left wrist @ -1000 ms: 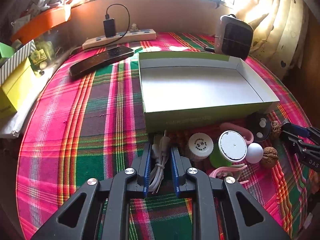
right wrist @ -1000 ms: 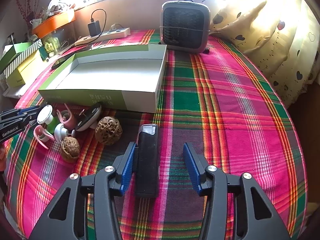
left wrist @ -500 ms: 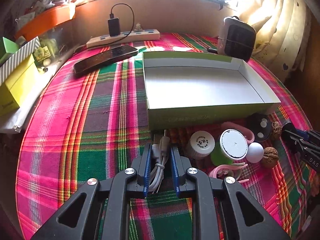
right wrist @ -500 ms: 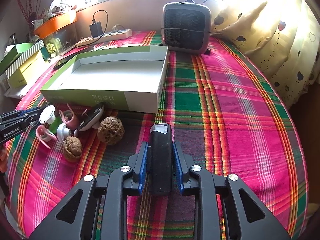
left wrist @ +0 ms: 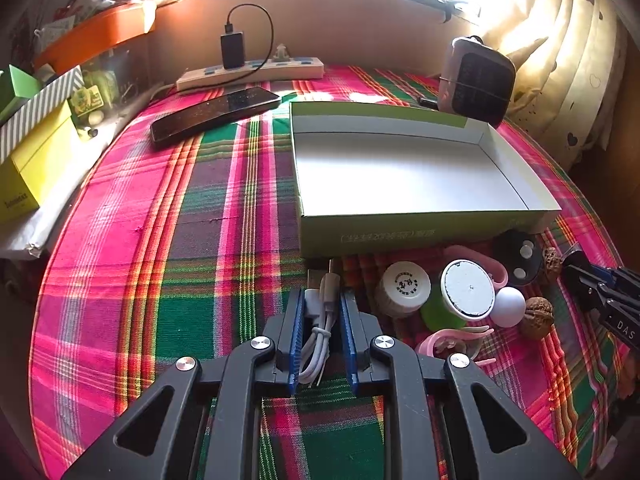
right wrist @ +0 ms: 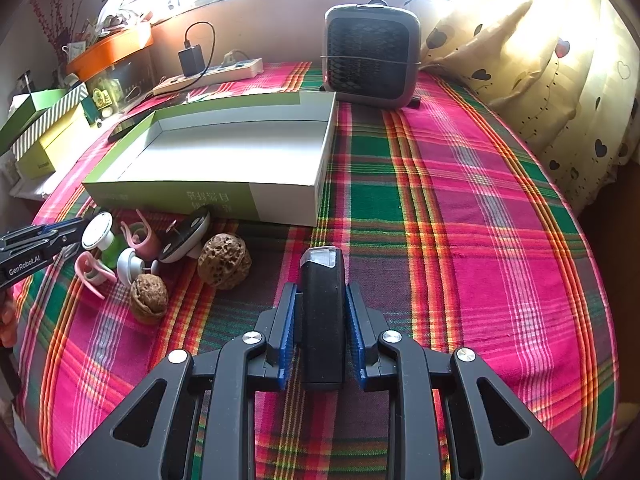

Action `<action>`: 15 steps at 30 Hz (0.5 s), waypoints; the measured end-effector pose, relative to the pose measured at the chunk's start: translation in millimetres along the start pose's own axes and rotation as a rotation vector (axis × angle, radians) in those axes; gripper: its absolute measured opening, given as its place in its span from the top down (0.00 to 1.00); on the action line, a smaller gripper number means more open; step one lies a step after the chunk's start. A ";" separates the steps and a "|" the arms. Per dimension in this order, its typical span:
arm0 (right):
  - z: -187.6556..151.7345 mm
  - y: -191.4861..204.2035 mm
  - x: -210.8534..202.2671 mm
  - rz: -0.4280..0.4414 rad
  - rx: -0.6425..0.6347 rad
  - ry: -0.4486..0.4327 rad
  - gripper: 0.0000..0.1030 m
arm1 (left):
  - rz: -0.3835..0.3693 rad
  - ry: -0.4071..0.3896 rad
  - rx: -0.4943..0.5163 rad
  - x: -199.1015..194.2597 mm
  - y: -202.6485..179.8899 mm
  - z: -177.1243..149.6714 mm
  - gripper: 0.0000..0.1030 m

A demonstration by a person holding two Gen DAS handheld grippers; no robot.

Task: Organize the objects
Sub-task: 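Close the right tool on the black power bank while the left tool holds the cable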

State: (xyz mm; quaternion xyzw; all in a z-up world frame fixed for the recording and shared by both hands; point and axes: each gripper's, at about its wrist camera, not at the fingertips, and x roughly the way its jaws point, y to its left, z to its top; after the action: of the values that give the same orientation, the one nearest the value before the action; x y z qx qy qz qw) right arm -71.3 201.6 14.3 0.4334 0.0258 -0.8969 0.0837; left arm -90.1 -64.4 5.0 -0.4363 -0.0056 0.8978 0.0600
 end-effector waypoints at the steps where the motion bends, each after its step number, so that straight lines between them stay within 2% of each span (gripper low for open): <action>1: 0.4 0.3 -0.6 0.000 0.000 0.000 0.76 | 0.000 0.001 -0.002 -0.4 0.0 0.0 0.85; 15: 13.1 8.5 -18.7 0.028 -0.019 -0.043 0.76 | -0.015 -0.019 0.003 -17.2 -2.7 5.8 0.85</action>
State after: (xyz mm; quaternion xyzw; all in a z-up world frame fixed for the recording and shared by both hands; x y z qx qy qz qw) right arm -68.5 194.0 37.4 0.4135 0.0265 -0.9045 0.1008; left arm -83.8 -63.3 22.3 -0.4278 -0.0079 0.9013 0.0673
